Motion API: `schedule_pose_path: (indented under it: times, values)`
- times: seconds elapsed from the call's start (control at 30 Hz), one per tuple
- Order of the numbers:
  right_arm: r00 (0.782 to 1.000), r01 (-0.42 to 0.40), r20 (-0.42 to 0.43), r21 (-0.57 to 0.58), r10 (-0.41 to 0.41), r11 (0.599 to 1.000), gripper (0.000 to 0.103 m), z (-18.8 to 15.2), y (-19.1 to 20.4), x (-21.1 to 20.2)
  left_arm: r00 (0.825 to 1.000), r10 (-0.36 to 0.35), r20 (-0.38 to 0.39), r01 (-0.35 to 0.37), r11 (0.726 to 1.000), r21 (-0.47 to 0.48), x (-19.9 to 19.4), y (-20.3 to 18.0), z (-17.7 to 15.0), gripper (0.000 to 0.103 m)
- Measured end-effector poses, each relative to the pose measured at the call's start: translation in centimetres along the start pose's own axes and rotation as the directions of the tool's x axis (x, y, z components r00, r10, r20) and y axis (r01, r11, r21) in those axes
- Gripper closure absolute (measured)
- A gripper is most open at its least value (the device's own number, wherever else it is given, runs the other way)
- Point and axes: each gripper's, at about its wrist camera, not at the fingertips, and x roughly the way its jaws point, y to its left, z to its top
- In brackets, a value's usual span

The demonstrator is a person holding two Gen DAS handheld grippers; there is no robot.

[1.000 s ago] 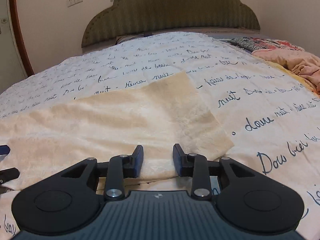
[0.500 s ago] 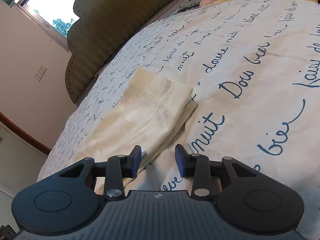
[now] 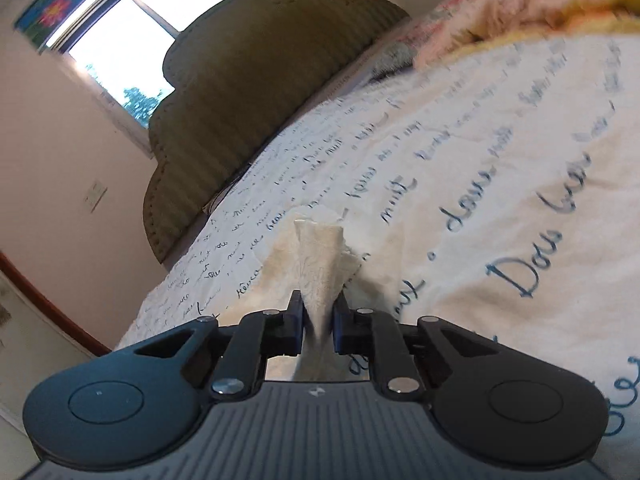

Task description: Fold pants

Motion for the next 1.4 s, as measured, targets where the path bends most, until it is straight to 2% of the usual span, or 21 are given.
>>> schedule_pose_path:
  times: [0.03, 0.07, 0.17, 0.2, 0.27, 0.37, 0.43, 0.53, 0.63, 0.67, 0.73, 0.77, 0.8, 0.83, 0.9, 0.97, 1.03, 1.1, 1.27, 1.33, 1.4]
  values:
    - [1.0, 0.003, 0.018, -0.087, -0.001, 0.996, 0.091, 0.0, 1.6, -0.5, 0.998, -0.067, -0.014, 0.065, 0.993, -0.096, 0.2, 0.8, 0.7, 0.011]
    - [1.0, -0.003, 0.029, -0.16, 0.007, 0.987, 0.091, -0.1, 3.1, -0.9, 0.989, -0.145, -0.017, 0.139, 0.971, -0.196, 0.4, 1.7, 1.4, 0.011]
    - [0.998, -0.027, 0.046, -0.379, 0.048, 0.925, 0.091, -1.2, 7.8, -2.4, 0.941, -0.335, 0.038, 0.321, 0.856, -0.405, 0.9, 3.9, 2.7, 0.01]
    - [0.997, -0.026, 0.053, -0.457, 0.057, 0.889, 0.091, -1.9, 9.4, -2.8, 0.928, -0.367, 0.067, 0.358, 0.826, -0.435, 0.9, 4.2, 2.9, 0.01]
    - [0.995, -0.04, 0.053, -0.596, 0.089, 0.802, 0.091, -3.7, 12.6, -3.6, 0.908, -0.401, 0.123, 0.41, 0.79, -0.456, 0.6, 4.4, 3.1, 0.009]
    - [0.987, -0.102, 0.007, -0.735, 0.158, 0.67, 0.091, -6.9, 15.7, -4.8, 0.875, -0.438, 0.205, 0.479, 0.729, -0.489, 0.1, 4.6, 3.2, 0.004]
    - [0.98, -0.154, -0.043, -0.789, 0.196, 0.594, 0.091, -9.2, 17.4, -5.3, 0.866, -0.438, 0.241, 0.497, 0.706, -0.505, -0.1, 4.8, 3.5, 0.001]
    - [0.963, -0.225, -0.115, -0.845, 0.245, 0.486, 0.091, -12.2, 19.0, -6.3, 0.882, -0.409, 0.235, 0.47, 0.714, -0.519, -0.2, 5.4, 3.8, 0.001]
    - [0.945, -0.287, -0.18, -0.855, 0.272, 0.432, 0.091, -14.0, 20.1, -6.7, 0.914, -0.354, 0.196, 0.402, 0.732, -0.55, -0.1, 6.3, 3.7, 0.002]
    - [0.941, -0.301, -0.198, -0.86, 0.274, 0.412, 0.091, -14.6, 20.4, -6.7, 0.923, -0.337, 0.185, 0.38, 0.728, -0.57, 0.0, 6.7, 3.5, 0.006]
    - [0.94, -0.305, -0.215, -0.876, 0.264, 0.374, 0.091, -15.7, 20.8, -6.8, 0.936, -0.31, 0.164, 0.345, 0.73, -0.59, -0.1, 7.6, 3.0, 0.024]
    - [0.94, -0.309, -0.224, -0.877, 0.255, 0.367, 0.091, -16.1, 20.9, -6.6, 0.947, -0.29, 0.138, 0.314, 0.742, -0.592, -0.1, 7.8, 2.9, 0.049]
    - [0.941, -0.314, -0.233, -0.875, 0.247, 0.368, 0.091, -16.4, 21.0, -6.5, 0.962, -0.256, 0.098, 0.264, 0.767, -0.585, -0.4, 8.2, 2.8, 0.07]
    - [0.94, -0.318, -0.241, -0.872, 0.241, 0.372, 0.091, -16.7, 21.0, -6.4, 0.975, -0.213, 0.068, 0.214, 0.796, -0.566, -0.6, 8.4, 2.8, 0.078]
    - [0.937, -0.332, -0.255, -0.861, 0.237, 0.385, 0.091, -16.9, 21.3, -6.1, 0.992, -0.115, 0.047, 0.123, 0.859, -0.497, -1.7, 8.3, 2.8, 0.086]
    - [0.925, -0.368, -0.287, -0.839, 0.248, 0.4, 0.09, -17.3, 21.9, -5.8, 0.998, -0.008, 0.055, 0.028, 0.928, -0.372, -3.5, 7.8, 3.0, 0.09]
    - [0.908, -0.406, -0.321, -0.83, 0.268, 0.382, 0.091, -18.5, 23.0, -5.7, 0.993, 0.092, 0.071, -0.072, 0.966, -0.248, -5.1, 7.4, 3.4, 0.09]
    - [0.893, -0.437, -0.35, -0.825, 0.284, 0.357, 0.09, -19.6, 24.3, -5.3, 0.981, 0.176, 0.077, -0.163, 0.974, -0.155, -6.6, 7.6, 3.5, 0.09]
    - [0.836, -0.53, -0.425, -0.79, 0.347, 0.309, 0.09, -22.3, 28.2, -4.0, 0.932, 0.348, 0.104, -0.345, 0.937, -0.046, -10.0, 9.2, 3.0, 0.09]
    - [0.815, -0.563, -0.457, -0.772, 0.357, 0.296, 0.09, -23.6, 29.7, -3.4, 0.917, 0.387, 0.098, -0.386, 0.922, -0.027, -10.7, 9.8, 2.6, 0.088]
    - [0.802, -0.59, -0.509, -0.757, 0.312, 0.281, 0.087, -24.9, 30.6, -2.6, 0.911, 0.405, 0.071, -0.404, 0.914, -0.025, -10.2, 10.8, 2.2, 0.086]
